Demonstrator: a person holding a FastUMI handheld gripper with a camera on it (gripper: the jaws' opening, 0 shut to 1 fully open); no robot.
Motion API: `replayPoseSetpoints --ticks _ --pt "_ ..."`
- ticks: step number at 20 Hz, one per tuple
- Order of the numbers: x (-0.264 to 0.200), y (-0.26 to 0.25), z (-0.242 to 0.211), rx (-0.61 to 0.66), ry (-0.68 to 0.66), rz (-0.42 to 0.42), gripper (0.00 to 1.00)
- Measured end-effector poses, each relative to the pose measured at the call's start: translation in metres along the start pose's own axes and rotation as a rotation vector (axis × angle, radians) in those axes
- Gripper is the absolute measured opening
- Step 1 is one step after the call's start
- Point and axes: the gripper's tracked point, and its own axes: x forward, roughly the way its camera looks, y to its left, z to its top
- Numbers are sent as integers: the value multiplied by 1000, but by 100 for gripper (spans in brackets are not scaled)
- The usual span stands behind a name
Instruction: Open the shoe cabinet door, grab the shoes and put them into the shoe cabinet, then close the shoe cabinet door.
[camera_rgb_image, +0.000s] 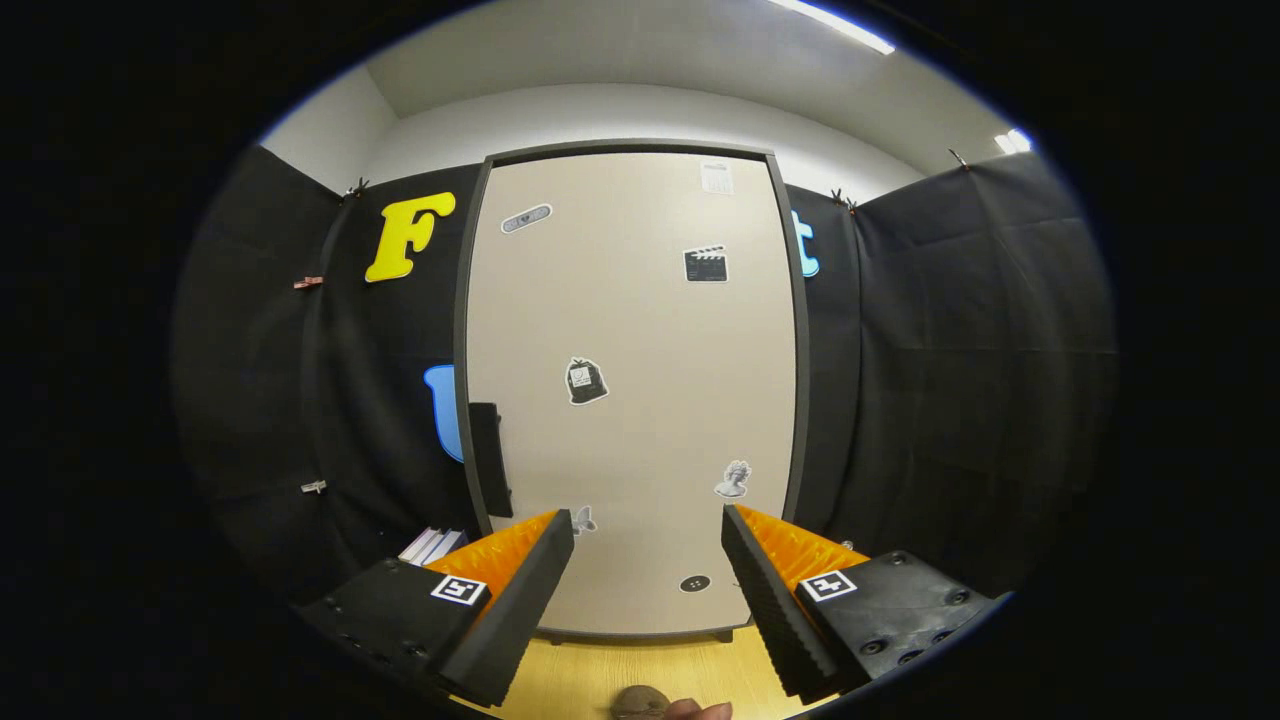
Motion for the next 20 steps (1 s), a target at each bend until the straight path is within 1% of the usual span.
replayPoseSetpoints --ticks 4,9,16,20 --pt "7 16 1 7 -1 15 98" --pt "32 51 5 2 -12 53 98" --pt "77 109 2 16 -17 102 98" --pt "106 137 -12 2 -1 115 98"
